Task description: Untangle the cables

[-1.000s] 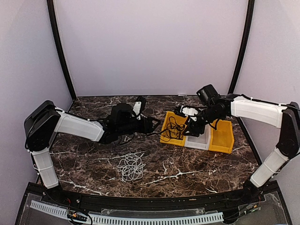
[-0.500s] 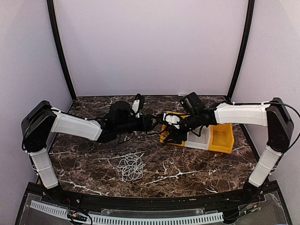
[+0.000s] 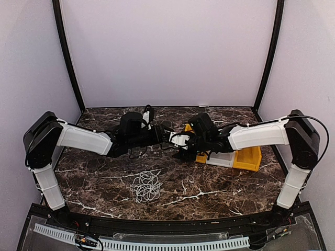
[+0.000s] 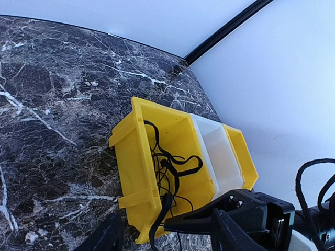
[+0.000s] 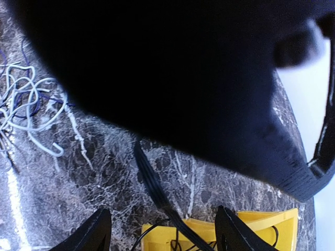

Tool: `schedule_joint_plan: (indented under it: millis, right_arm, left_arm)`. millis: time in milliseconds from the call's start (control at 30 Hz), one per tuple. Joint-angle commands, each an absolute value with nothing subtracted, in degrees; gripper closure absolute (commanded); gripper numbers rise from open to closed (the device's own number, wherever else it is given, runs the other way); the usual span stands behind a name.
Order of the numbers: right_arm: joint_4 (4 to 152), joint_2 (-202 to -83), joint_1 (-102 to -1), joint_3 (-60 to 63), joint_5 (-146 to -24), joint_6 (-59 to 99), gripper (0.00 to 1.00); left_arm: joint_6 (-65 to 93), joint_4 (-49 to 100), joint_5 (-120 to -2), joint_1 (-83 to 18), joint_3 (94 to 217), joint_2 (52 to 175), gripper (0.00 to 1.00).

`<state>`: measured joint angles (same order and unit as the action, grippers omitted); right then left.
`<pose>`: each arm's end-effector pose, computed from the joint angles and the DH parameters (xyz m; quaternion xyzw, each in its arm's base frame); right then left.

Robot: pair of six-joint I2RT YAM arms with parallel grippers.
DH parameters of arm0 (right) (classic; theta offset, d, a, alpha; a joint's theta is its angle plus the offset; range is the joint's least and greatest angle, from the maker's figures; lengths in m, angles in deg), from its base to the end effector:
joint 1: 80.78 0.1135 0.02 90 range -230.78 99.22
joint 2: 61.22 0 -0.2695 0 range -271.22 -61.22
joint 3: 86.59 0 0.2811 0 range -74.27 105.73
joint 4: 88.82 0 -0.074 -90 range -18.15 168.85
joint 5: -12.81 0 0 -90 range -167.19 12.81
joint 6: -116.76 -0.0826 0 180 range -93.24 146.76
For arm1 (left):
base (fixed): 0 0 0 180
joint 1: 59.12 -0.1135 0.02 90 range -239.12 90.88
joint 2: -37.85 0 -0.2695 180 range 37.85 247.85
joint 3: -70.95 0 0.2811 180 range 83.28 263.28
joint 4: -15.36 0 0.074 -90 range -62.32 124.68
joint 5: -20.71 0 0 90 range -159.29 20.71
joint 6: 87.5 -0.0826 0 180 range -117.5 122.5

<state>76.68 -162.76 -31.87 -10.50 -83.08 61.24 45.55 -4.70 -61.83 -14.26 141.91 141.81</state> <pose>0.2877 0.3428 0.1565 -0.6182 0.6612 0.0992 0.4133 0.3275 -0.3410 0.1870 0.0528 0.7799 -0.4681 0.4122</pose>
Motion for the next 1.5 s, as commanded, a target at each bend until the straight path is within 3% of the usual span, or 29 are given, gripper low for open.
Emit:
schedule_joint_plan:
  millis: [0, 100, 333, 433, 633, 733, 800, 1067, 1267, 1333, 1467]
  right_arm:
    - [85.01, -165.39, -30.86, -11.62, -73.82, 61.34, 0.32]
    - [86.82, -165.86, -30.85, -12.09, -73.04, 61.19, 0.41]
    - [88.07, -165.69, -30.85, -13.41, -73.7, 61.29, 0.89]
    - [88.31, -164.6, -30.92, -14.7, -73.72, 61.61, 1.0]
    - [85.95, -161.13, -31.37, -16.7, -76.44, 63.8, 1.0]
    - [84.43, -159.4, -31.12, -18.05, -79.73, 66.91, 0.7]
    - [84.84, -159.29, -30.61, -18.62, -79.01, 68.95, 0.59]
    - [87.56, -165.53, -29.55, -13.88, -70.84, 68.47, 0.53]
    - [93.29, -167.72, -29.54, -13.55, -69.96, 67.39, 0.55]
    - [95.31, -167.72, -29.54, -14.17, -69.71, 67.13, 0.64]
    - [98.94, -165.2, -29.61, -16.57, -68.93, 66.9, 0.91]
  left_arm:
    - [49.02, -7.25, -59.8, -13.88, 141.41, 139.78, 0.41]
    - [50.26, -8.27, -58.94, -14.23, 141.02, 139.88, 0.41]
    - [52.3, -10.08, -57.91, -14.74, 140.48, 140.15, 0.41]
    - [53.0, -10.81, -57.68, -14.94, 140.34, 140.43, 0.41]
    - [57.15, -16.56, -55.22, -16.03, 138.35, 141.0, 0.41]
    - [60.08, -19.93, -53.55, -16.57, 137.69, 141.91, 0.45]
    - [62.79, -22.38, -52.14, -16.94, 137.34, 142.79, 0.46]
    - [68.77, -28.01, -49.79, -17.37, 136.73, 144.91, 0.48]
    - [70.51, -29.53, -49.28, -17.75, 135.87, 144.9, 0.48]
    - [70.67, -29.59, -49.33, -17.88, 135.77, 144.76, 0.48]
    - [70.86, -29.68, -49.7, -18.18, 135.45, 144.46, 0.48]
